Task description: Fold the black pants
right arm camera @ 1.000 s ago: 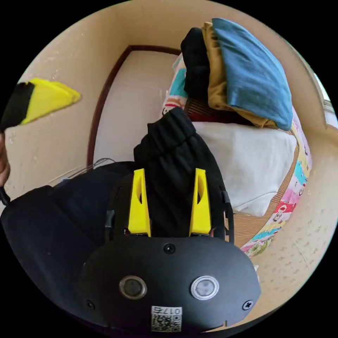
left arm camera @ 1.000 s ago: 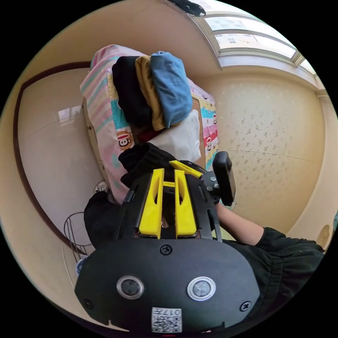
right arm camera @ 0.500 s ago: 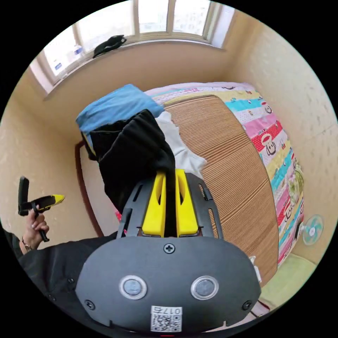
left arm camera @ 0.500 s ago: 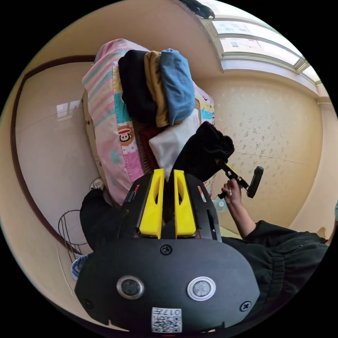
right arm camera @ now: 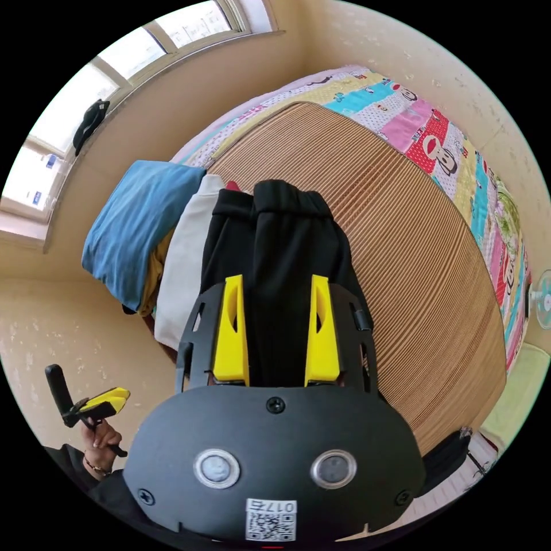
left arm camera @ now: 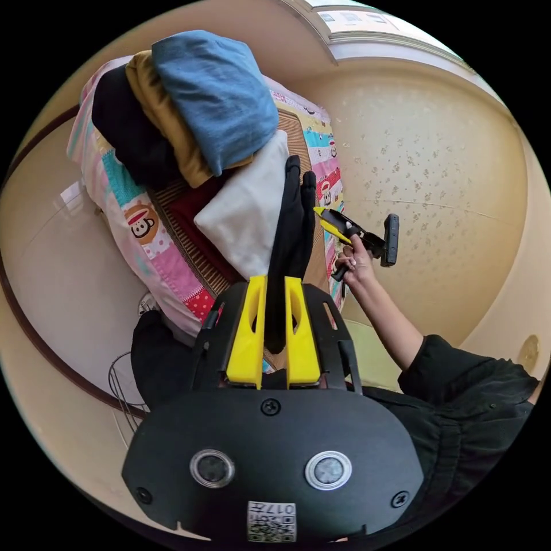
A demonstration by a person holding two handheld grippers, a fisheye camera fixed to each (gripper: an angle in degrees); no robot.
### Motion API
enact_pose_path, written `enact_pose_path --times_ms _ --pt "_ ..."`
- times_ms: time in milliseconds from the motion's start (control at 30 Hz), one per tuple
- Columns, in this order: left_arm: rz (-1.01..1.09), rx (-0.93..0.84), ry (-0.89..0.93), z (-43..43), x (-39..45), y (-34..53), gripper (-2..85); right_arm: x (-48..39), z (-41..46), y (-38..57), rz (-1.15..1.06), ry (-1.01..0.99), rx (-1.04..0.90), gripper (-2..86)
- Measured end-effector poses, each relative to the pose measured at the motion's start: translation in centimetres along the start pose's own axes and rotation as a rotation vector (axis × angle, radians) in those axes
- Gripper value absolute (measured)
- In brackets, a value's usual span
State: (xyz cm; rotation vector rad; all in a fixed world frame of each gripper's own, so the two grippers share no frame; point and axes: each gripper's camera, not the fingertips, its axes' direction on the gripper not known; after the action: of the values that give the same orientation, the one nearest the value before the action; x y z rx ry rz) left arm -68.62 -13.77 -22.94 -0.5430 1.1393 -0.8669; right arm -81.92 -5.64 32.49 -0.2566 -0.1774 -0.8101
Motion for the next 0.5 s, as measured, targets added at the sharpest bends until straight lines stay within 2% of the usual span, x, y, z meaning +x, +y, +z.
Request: enact_pose_path --times_ms 67,133,200,300,367,433,500 --pt "0.035 -0.005 -0.011 0.7 0.1 -0.3 6.5 0.9 1.1 -0.2 0.024 -0.061 -0.051 12.6" --pt "0.069 -0.021 0.002 2.3 0.2 -1.9 8.1 2.5 -0.3 0.3 0.116 -0.141 -0.004 8.4" --pt "0.113 -0.017 0.009 3.9 0.7 -4.0 10.7 4.8 -2.1 2.2 0.195 -0.319 0.049 5.7" --pt "0.185 -0.044 -0.042 8.5 1.8 -8.8 13.1 7.2 -4.2 5.5 0.249 -0.483 0.111 4.4" --pt "0.22 -0.092 -0.089 12.5 2.1 -11.6 14.2 8.3 -5.6 7.5 0.283 -0.563 0.149 4.1" --pt "0.249 -0.208 -0.205 19.1 1.4 -13.7 14.4 9.1 -7.0 9.2 0.315 -0.622 0.17 3.9" --pt "0.213 -0.247 -0.323 22.0 0.6 -13.9 13.2 9.9 -9.4 11.3 0.336 -0.645 0.197 3.8"
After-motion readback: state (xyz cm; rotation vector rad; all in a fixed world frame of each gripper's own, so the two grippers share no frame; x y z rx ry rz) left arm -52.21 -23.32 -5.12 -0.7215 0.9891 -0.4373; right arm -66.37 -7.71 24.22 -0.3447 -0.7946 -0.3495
